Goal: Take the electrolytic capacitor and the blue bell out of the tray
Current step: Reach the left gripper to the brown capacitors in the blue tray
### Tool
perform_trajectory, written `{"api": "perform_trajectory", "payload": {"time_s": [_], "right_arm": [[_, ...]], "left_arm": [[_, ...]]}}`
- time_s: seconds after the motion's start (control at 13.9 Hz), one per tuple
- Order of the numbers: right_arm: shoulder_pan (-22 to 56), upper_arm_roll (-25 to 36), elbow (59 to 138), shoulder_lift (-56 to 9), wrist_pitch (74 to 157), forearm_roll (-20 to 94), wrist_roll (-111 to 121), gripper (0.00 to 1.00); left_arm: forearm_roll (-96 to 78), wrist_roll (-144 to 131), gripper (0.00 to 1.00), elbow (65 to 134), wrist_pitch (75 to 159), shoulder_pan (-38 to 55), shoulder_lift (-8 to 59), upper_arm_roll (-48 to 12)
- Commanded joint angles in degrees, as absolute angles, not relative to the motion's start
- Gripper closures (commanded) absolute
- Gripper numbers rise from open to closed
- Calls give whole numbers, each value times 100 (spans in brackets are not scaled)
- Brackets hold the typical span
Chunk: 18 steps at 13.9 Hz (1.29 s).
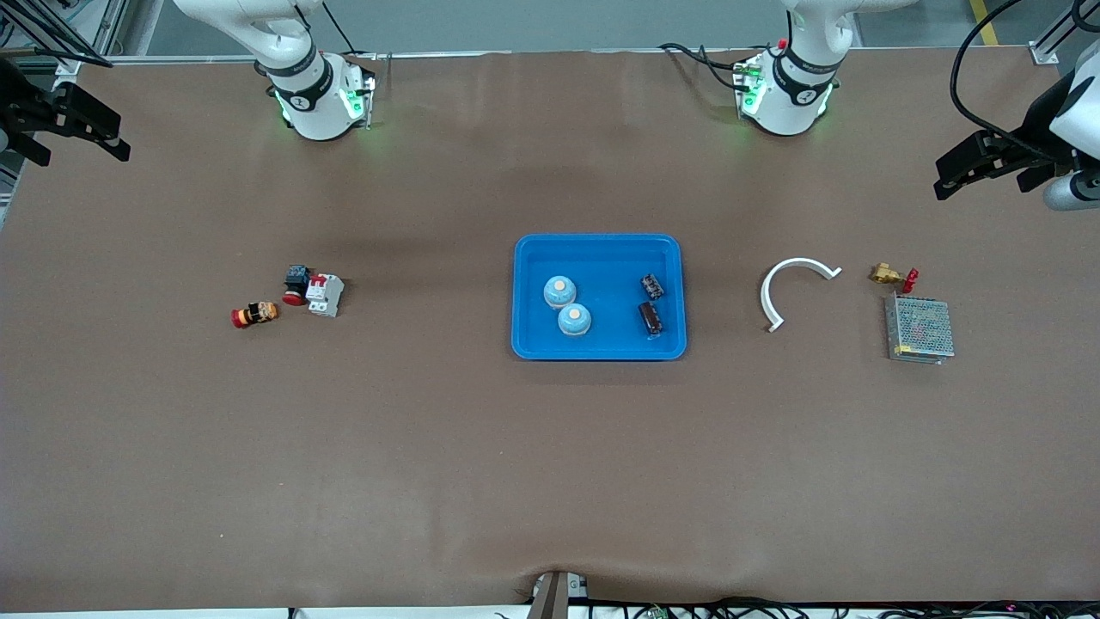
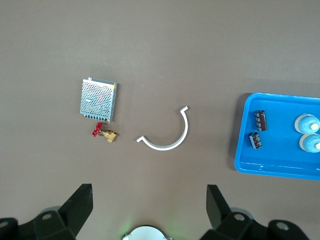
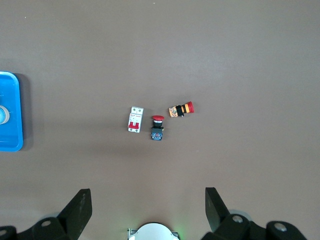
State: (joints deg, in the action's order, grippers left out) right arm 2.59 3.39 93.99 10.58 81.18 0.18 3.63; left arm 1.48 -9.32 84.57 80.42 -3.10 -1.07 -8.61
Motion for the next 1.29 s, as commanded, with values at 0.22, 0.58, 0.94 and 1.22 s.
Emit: {"api": "perform_trajectory", "payload": {"time_s": [0.22,0.58,0.94,1.22], "right_arm": [[246,308,9404,1107,8095,-88,343,0],[246,308,9404,1099,8086,-88,334,0],[255,308,9404,1099,8077,-79,325,0],[281,299,9404,1099,8138,-44,325,0]], "left_arm": [[132,-905,0,8402,7954,-325,-97,-835],[44,-1037,0,8490,8024,-290,-18,-896],[35,-2500,0,9315,8884,-281,44,-1370],[26,-3960,0,9869,9534,-272,333,-1905]]}}
